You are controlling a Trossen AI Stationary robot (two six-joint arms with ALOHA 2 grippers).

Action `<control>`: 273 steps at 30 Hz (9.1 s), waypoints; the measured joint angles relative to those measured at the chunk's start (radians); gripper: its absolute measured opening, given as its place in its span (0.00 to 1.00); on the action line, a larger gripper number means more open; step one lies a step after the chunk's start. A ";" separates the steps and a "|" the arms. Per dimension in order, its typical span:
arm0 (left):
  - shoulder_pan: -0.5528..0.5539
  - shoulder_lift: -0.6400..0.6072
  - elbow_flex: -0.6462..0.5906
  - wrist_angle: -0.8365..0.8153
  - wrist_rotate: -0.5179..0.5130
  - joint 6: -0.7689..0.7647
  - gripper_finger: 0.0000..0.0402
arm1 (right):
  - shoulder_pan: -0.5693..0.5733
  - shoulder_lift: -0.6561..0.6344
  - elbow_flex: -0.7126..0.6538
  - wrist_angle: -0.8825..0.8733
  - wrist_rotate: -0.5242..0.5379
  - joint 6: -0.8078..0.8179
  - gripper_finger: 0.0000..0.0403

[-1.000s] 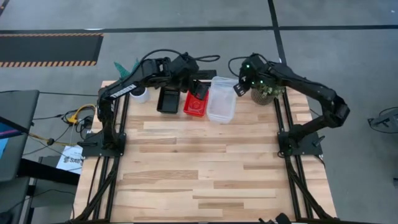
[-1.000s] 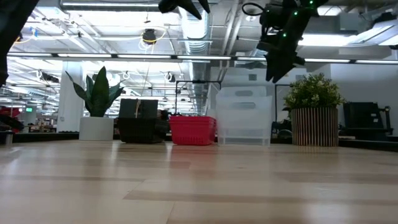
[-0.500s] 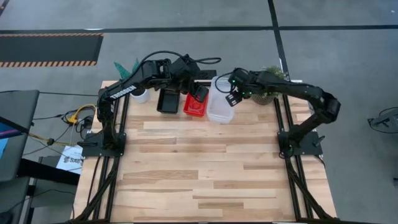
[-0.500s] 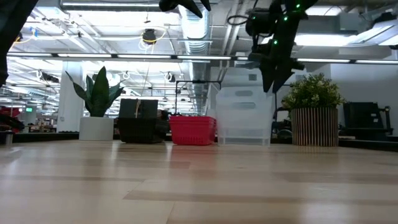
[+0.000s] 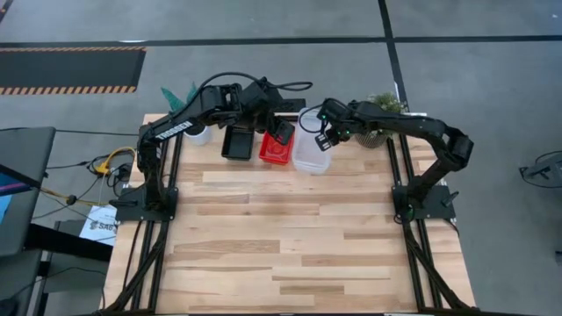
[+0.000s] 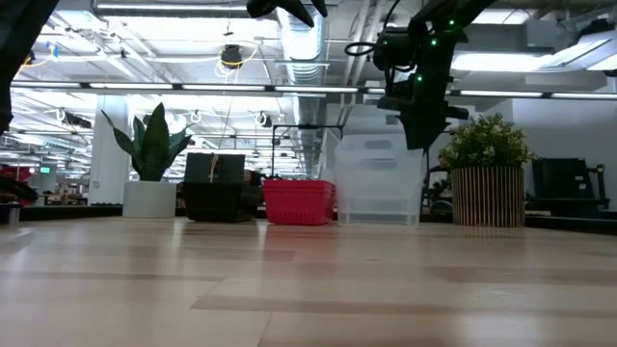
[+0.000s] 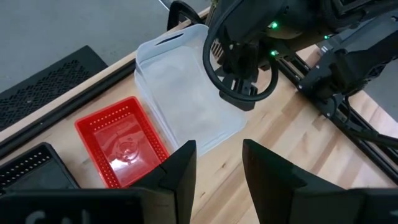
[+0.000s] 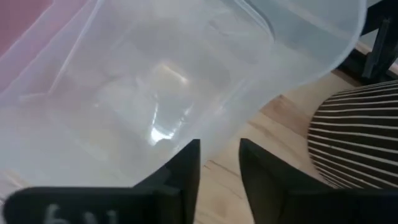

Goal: Stack baskets by color
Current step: Stack the transparent bin on the transparent bin, then return to Home Position

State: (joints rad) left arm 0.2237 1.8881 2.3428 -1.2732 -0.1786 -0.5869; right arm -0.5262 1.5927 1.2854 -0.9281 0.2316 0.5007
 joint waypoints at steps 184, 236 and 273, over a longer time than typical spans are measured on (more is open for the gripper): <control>0.005 0.272 -0.152 0.328 0.057 1.400 0.38 | 0.108 -0.657 0.000 -0.362 -0.203 0.103 0.45; -0.280 -0.178 -0.055 0.099 -0.089 0.504 0.39 | 0.133 0.011 -0.150 0.650 -0.310 -0.038 0.30; -0.232 -1.069 -1.244 0.944 0.212 0.489 0.39 | 0.093 -1.310 -0.668 0.698 -0.366 -0.160 0.30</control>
State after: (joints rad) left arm -0.0078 0.8192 1.0990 -0.3296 0.0331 -0.0983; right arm -0.4332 0.2827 0.6170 -0.2306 -0.1341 0.3405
